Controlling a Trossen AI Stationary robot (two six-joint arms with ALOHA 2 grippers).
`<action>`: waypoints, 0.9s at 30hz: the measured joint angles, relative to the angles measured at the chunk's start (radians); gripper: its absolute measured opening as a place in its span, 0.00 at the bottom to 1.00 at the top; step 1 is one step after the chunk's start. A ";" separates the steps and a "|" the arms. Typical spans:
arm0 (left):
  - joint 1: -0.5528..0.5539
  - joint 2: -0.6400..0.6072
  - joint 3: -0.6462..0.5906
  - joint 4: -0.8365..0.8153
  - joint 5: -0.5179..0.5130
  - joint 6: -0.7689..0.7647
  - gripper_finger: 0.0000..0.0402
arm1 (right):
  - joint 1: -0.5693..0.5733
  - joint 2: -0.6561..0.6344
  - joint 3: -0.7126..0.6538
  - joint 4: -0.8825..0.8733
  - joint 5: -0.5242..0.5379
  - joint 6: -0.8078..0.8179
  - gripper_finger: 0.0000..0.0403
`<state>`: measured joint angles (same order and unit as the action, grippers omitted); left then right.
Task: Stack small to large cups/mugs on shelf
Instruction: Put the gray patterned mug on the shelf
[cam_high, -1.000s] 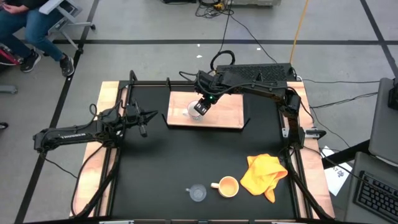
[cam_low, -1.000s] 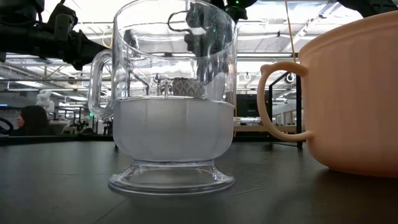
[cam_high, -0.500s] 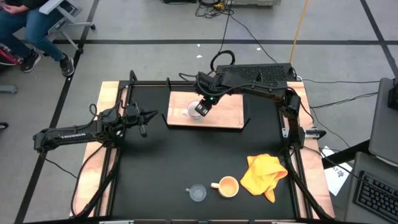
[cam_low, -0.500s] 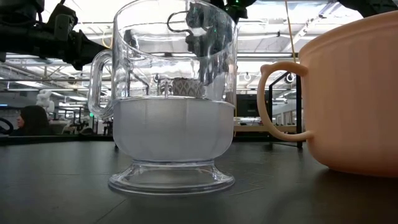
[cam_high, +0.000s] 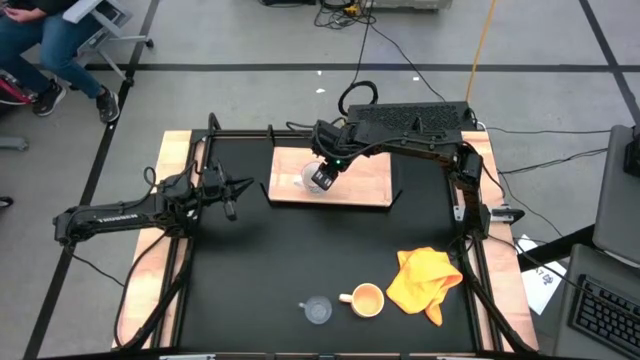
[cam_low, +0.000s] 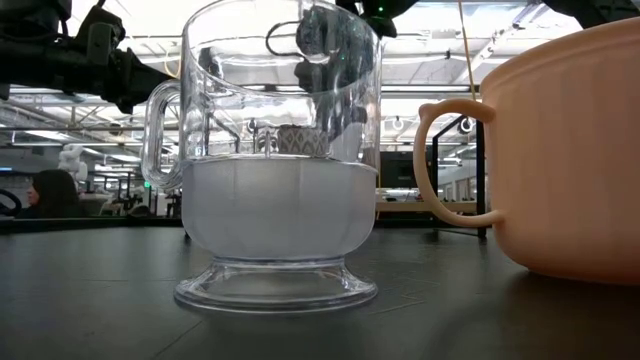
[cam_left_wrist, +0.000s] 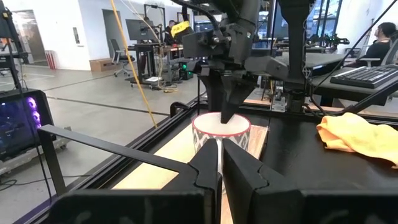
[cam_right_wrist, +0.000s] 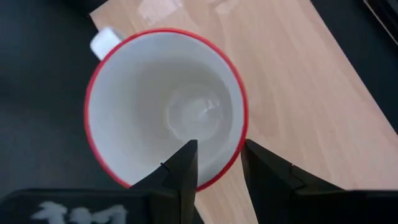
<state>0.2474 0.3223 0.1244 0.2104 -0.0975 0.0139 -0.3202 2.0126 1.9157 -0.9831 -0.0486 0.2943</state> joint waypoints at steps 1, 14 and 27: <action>0.000 0.000 0.000 0.000 0.000 0.000 0.06 | 0.000 0.000 -0.001 0.000 0.000 0.000 0.29; 0.000 0.000 0.000 -0.001 0.000 0.000 0.06 | 0.000 0.001 -0.001 0.025 0.001 -0.079 0.11; 0.000 0.000 0.000 -0.009 0.000 0.000 0.06 | 0.000 0.002 -0.002 0.068 -0.005 -0.303 0.01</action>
<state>0.2470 0.3225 0.1244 0.2012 -0.0971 0.0139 -0.3199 2.0144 1.9141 -0.9147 -0.0532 -0.0091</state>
